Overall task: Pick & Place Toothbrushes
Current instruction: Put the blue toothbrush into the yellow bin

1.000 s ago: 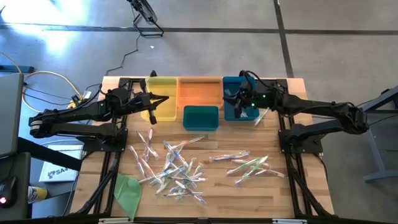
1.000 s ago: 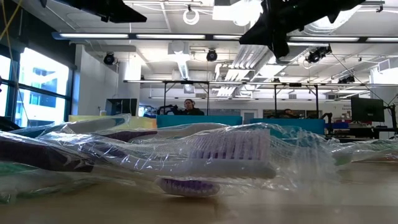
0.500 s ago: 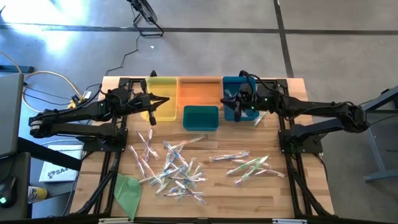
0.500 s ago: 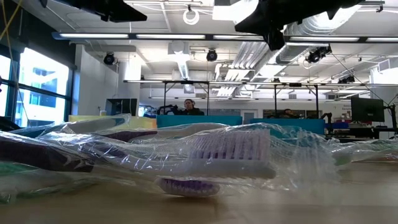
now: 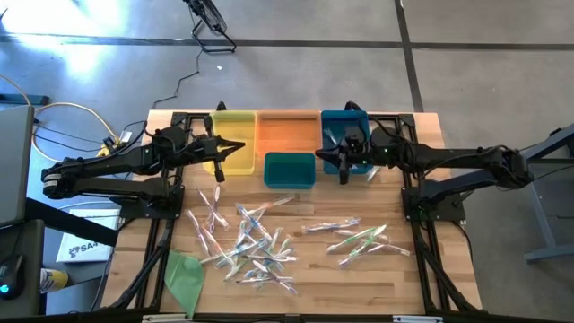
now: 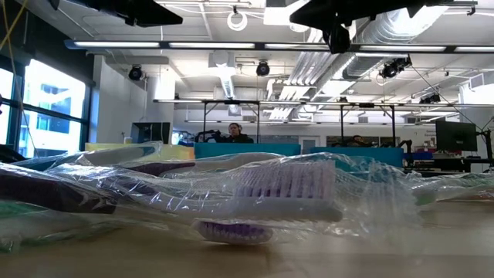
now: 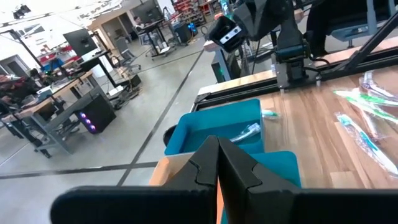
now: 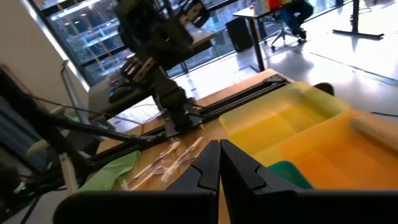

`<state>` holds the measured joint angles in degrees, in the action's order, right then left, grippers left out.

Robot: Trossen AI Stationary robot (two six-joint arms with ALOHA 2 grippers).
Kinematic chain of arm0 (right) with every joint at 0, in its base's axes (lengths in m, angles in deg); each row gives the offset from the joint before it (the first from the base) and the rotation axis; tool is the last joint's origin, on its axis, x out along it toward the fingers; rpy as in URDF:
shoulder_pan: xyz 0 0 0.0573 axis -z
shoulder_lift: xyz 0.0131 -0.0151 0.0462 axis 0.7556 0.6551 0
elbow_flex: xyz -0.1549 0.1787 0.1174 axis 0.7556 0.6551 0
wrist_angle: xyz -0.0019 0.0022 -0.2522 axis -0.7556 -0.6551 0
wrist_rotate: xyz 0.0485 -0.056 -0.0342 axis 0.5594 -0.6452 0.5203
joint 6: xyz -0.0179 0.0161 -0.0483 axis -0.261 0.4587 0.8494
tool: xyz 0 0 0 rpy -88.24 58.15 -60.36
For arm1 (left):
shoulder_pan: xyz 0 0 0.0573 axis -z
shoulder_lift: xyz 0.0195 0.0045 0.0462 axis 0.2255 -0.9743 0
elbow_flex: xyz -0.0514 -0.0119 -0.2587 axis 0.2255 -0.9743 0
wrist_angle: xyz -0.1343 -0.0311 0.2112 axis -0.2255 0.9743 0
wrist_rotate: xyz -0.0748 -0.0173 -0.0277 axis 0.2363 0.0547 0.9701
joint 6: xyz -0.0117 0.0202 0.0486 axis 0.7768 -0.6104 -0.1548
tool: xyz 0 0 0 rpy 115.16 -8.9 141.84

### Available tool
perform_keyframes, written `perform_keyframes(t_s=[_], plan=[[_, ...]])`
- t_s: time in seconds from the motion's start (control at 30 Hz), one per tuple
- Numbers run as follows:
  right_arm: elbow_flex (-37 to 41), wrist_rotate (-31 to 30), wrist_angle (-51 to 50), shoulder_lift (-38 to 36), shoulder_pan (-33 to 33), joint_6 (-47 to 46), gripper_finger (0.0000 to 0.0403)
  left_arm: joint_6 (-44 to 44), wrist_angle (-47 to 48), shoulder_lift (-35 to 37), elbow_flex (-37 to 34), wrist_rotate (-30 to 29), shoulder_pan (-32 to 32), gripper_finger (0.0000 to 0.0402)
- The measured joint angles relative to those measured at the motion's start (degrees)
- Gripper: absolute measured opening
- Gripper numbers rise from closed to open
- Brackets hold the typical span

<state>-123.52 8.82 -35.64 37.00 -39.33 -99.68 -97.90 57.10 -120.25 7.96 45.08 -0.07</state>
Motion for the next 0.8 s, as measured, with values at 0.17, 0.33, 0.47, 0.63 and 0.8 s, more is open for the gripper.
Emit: perform_keyframes(t_s=[0.17, 0.33, 0.47, 0.63, 0.8], plan=[[0.0, -1.2, 0.0, 0.0, -2.2, 0.3, 0.0003, 0.0, 0.0, 0.0, 0.0, 0.0, 0.0, 0.0000], [0.0, -3.2, 0.0, 0.0, -3.9, 1.5, 0.0003, 0.0, 0.0, 0.0, 0.0, 0.3, 0.0, 0.0000], [0.0, -3.0, -0.1, 0.0, -5.3, 1.7, 0.0003, 0.0, 0.0, 0.0, 0.0, 0.4, 0.0, 0.0000], [0.0, -3.0, -0.3, 0.0, -7.5, 1.8, 0.0003, 0.0, 0.0, 0.0, 0.0, 0.4, 0.0, 0.0000], [0.0, -5.1, -0.1, -1.0, -9.2, 3.0, 0.0003, 0.0, 0.0, 0.0, 0.0, 0.4, 0.0, 0.0000]])
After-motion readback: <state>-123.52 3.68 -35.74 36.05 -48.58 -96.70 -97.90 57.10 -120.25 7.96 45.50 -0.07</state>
